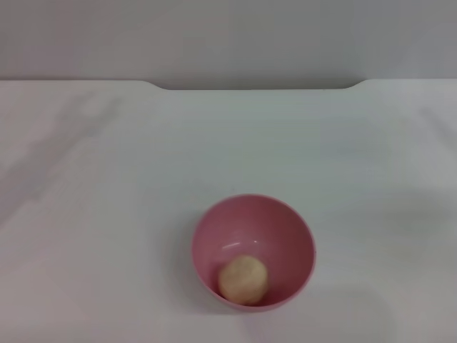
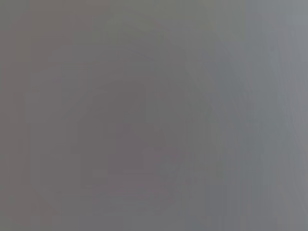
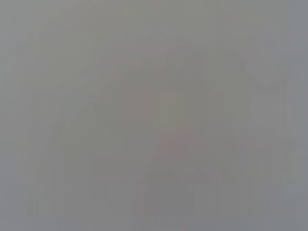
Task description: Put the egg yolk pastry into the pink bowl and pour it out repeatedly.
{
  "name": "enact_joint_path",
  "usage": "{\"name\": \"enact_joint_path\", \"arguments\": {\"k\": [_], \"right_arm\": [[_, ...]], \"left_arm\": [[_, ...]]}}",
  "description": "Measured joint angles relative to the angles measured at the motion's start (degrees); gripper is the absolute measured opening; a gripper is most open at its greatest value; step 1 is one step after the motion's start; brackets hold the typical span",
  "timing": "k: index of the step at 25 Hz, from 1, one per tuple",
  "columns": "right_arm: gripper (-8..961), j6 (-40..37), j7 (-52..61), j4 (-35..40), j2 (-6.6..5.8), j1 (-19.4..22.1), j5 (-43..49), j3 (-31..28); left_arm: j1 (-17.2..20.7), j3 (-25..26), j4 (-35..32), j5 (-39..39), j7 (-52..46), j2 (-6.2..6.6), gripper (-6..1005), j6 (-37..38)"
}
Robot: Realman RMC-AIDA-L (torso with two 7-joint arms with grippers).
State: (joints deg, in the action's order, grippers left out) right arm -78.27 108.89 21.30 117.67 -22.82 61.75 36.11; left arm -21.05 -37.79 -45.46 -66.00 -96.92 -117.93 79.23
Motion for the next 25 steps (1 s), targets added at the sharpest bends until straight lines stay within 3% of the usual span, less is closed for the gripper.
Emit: {"name": "enact_joint_path", "arguments": {"k": [5, 8, 9, 10, 14, 18, 21, 25], "right_arm": [[518, -2.18, -10.36, -6.39, 1.41, 2.76, -11.22, -2.04], [518, -3.59, -28.41, -11.88, 1.68, 2.30, -15.07, -2.11], [518, -5.23, -45.94, -18.24, 1.86, 0.40, -17.65, -2.20], [518, -5.23, -45.94, -18.24, 1.86, 0.40, -17.65, -2.20], [518, -7.21, -82.03, -31.74, 2.10, -5.25, -18.91, -4.45], [518, -7.16, -110.79, -41.51, 2.25, -10.18, -17.77, -11.95], [518, -7.13, -118.78, -41.57, 2.18, -10.19, -13.09, -14.92], [518, -4.98, -112.38, -38.64, 1.99, -9.12, -9.51, -15.88]], "left_arm": [[3.63, 0.49, 9.51, 10.54, 24.33, -0.34, 796, -0.53], [3.95, 1.24, 17.90, 16.21, 43.13, -0.51, 797, -0.95], [3.79, 1.41, 22.47, 18.25, 54.50, -0.59, 797, -0.97], [3.60, 1.56, 24.40, 18.78, 59.41, -0.64, 797, -0.97], [2.68, 2.56, 30.16, 20.25, 69.28, -0.70, 796, -1.07], [2.08, 2.88, 34.11, 20.62, 78.35, -0.72, 795, -2.10], [2.33, 2.13, 35.51, 20.43, 81.84, -0.75, 796, -2.33], [2.51, 1.94, 37.61, 20.32, 82.76, -0.81, 796, -2.37]]}}
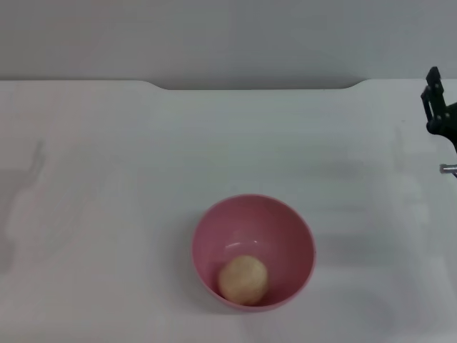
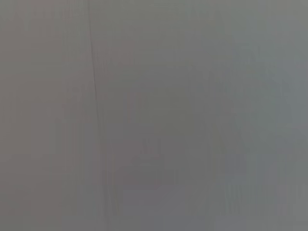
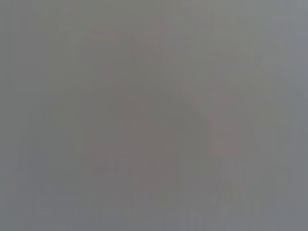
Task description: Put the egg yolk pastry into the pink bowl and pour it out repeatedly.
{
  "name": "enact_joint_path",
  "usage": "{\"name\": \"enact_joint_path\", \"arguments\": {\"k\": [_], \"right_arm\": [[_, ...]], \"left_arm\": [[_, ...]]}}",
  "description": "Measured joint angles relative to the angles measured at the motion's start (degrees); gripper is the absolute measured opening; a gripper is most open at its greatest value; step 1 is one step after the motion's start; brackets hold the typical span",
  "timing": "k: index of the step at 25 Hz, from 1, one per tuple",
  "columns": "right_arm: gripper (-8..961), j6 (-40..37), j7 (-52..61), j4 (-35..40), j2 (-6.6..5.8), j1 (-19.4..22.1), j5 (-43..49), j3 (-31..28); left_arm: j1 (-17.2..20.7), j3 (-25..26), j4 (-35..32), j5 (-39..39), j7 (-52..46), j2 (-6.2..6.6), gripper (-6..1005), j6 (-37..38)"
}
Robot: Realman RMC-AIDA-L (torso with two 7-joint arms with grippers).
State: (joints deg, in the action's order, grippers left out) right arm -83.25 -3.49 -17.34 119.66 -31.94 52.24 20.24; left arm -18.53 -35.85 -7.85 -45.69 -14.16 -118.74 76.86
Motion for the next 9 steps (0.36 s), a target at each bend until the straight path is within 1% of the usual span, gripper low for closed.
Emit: {"name": "enact_joint_path", "arguments": {"k": [9], "right_arm": [[518, 0.83, 7.62, 0.64, -0.04, 0.11, 0.09, -0.16]], "left_arm": [[0.05, -0.01, 1.00, -0.06, 0.10, -0.09, 797, -0.01]]}}
